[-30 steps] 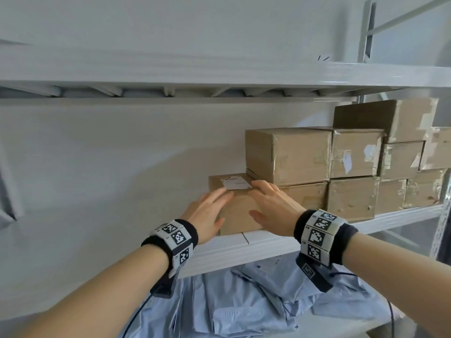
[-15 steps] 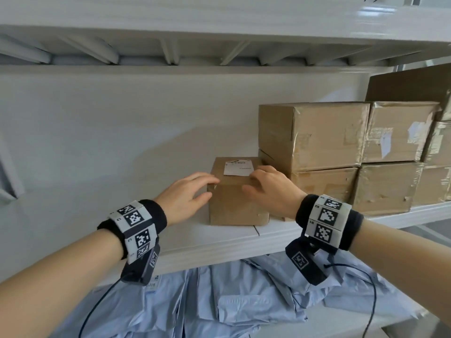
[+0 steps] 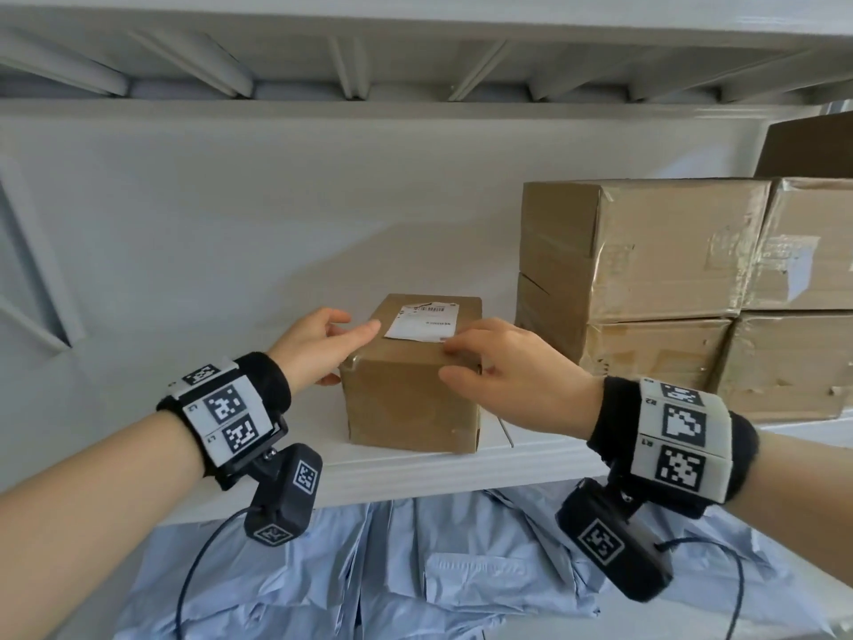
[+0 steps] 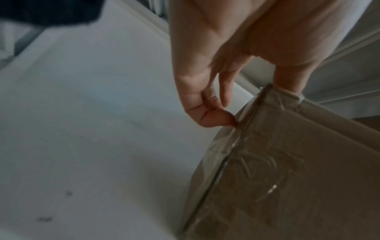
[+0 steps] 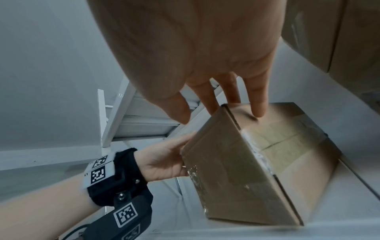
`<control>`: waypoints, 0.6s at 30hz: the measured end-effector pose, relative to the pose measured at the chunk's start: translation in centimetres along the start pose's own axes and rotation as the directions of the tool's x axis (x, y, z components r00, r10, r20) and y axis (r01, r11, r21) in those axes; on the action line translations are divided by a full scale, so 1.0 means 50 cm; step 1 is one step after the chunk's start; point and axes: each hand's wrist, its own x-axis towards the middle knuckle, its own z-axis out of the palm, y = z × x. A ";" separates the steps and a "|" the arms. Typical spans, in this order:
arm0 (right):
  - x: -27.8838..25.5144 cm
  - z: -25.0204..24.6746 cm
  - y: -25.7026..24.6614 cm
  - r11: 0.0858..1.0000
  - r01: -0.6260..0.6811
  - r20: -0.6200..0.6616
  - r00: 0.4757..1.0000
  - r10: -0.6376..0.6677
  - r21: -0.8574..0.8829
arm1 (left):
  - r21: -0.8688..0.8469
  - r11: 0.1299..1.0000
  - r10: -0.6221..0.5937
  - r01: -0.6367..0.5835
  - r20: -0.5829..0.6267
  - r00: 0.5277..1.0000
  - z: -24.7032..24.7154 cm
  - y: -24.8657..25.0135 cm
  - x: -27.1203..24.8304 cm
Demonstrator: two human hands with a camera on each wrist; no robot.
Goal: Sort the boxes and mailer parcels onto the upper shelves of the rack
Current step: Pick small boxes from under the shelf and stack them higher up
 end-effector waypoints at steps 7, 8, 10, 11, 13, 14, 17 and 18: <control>0.090 -0.039 0.032 0.971 -0.209 0.016 0.978 0.208 0.115 | -0.167 0.975 -0.117 0.144 0.163 0.980 0.008 -0.008 -0.028; 0.107 -0.042 0.037 0.953 -0.251 0.026 0.968 0.250 0.170 | -0.182 0.974 -0.108 0.139 0.170 0.979 0.008 -0.009 -0.034; 0.134 -0.045 0.046 0.887 -0.338 0.053 0.939 0.339 0.314 | -0.211 0.968 -0.096 0.133 0.179 0.979 0.005 -0.014 -0.046; 0.145 -0.046 0.049 0.835 -0.382 0.072 0.919 0.387 0.395 | -0.228 0.965 -0.089 0.131 0.185 0.979 0.004 -0.017 -0.052; 0.158 -0.046 0.054 0.704 -0.463 0.132 0.872 0.472 0.539 | -0.264 0.957 -0.068 0.118 0.191 0.979 0.001 -0.025 -0.065; 0.160 -0.046 0.056 0.639 -0.491 0.168 0.851 0.498 0.593 | -0.277 0.955 -0.053 0.106 0.193 0.980 -0.001 -0.029 -0.073; 0.152 -0.047 0.055 0.517 -0.523 0.240 0.822 0.517 0.678 | -0.301 0.952 0.000 0.064 0.207 0.978 -0.006 -0.048 -0.099; 0.146 -0.049 0.053 0.494 -0.525 0.255 0.819 0.514 0.693 | -0.308 0.950 0.012 0.055 0.211 0.977 -0.007 -0.053 -0.108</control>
